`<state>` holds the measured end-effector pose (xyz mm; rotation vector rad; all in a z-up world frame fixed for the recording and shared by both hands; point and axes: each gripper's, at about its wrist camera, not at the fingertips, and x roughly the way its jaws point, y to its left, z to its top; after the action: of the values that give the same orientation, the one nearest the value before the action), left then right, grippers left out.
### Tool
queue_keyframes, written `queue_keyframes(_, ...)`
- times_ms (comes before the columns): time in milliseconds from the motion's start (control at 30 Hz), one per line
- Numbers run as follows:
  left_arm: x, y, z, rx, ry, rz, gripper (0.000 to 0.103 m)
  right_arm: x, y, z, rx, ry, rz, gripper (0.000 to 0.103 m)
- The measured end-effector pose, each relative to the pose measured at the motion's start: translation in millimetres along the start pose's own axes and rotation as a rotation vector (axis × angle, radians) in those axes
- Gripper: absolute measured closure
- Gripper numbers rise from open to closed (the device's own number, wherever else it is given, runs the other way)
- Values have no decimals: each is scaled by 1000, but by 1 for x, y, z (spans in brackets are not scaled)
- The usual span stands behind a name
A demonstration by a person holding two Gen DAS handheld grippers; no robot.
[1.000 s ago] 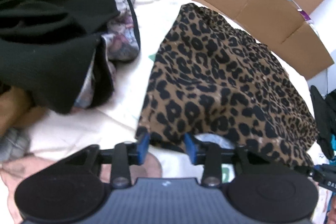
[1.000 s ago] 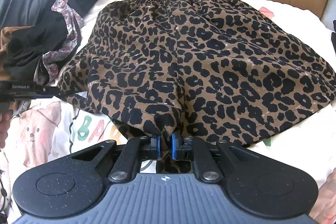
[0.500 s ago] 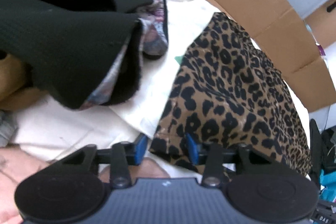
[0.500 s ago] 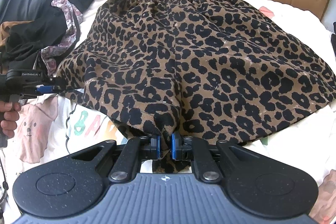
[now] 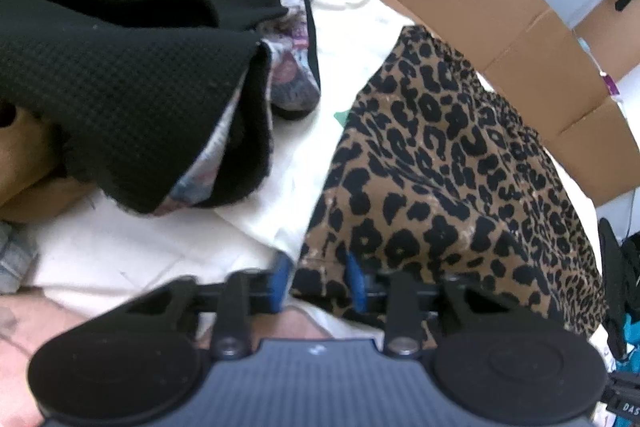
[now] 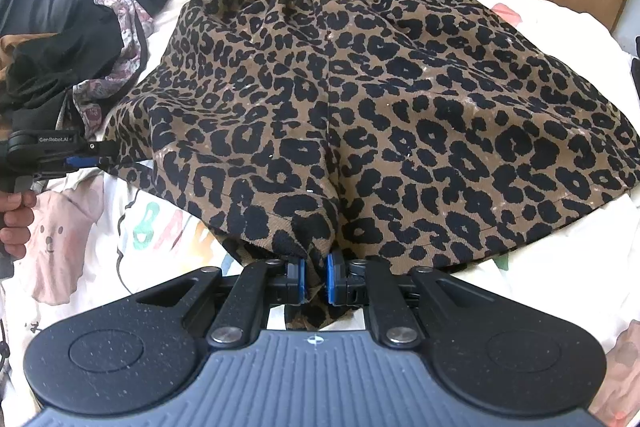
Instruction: Fold clothes
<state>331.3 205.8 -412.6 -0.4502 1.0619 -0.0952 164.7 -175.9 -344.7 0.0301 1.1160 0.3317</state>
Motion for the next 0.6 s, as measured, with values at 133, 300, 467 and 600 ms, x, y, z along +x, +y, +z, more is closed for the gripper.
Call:
queue_keyframes(133,-14,0,7,10,22,-1,99,-2,-1,1,1,0,7,95)
queue_keyframes(300,-40,-1,30,28,9,-6,99,-6,-2,4,1,-3,11,95)
queue_keyframes(467,-60,-4,52,33,15,-10,99,-7,0,6,-14,7,20,96)
queue_keyframes(600,-72,-9,65,42,21,-13,99,-7,4,8,-36,28,36,96)
